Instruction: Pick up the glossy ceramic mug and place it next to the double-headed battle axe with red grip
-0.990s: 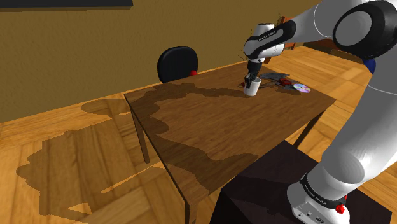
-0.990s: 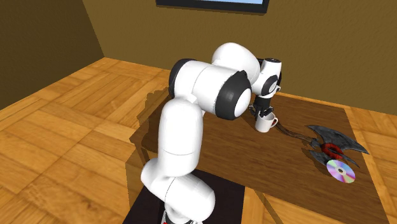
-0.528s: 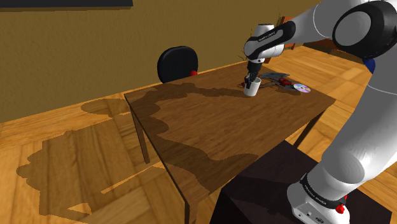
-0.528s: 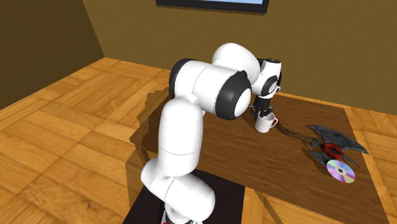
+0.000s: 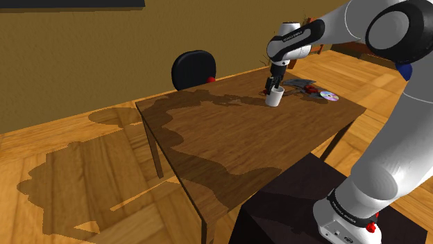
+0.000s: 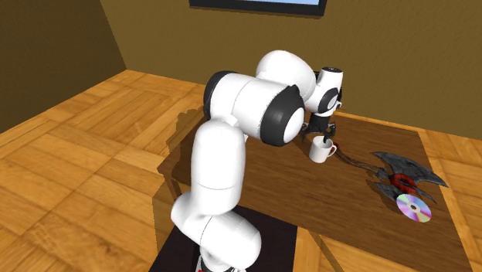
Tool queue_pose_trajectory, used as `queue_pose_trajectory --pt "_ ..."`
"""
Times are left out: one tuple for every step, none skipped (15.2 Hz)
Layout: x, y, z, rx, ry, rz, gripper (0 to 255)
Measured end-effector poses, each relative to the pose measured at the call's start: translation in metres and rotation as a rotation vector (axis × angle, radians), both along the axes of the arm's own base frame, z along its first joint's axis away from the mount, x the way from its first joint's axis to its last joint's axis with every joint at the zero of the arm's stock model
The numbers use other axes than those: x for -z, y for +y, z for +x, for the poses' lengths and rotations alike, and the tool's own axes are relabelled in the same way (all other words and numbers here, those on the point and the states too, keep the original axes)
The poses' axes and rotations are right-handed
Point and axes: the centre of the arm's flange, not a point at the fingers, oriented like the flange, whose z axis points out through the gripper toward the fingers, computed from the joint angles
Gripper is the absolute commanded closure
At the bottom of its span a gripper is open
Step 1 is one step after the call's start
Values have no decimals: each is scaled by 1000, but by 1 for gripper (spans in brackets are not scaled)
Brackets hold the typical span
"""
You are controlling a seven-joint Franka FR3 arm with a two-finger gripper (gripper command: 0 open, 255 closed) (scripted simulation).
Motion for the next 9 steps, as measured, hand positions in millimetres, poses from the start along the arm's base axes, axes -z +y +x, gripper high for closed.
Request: queue_pose_trajectory --pt "-12 0 1 0 0 0 0" --pt "-23 2 0 0 0 0 0" --pt "-29 1 0 0 -1 0 0" --pt "-32 1 0 0 0 0 0" --pt "-33 2 0 0 0 0 0" --pt "-34 2 0 0 0 0 0" --pt "-34 2 0 0 1 0 0" --pt "-35 2 0 0 1 0 0" --pt "-35 2 0 0 1 0 0"
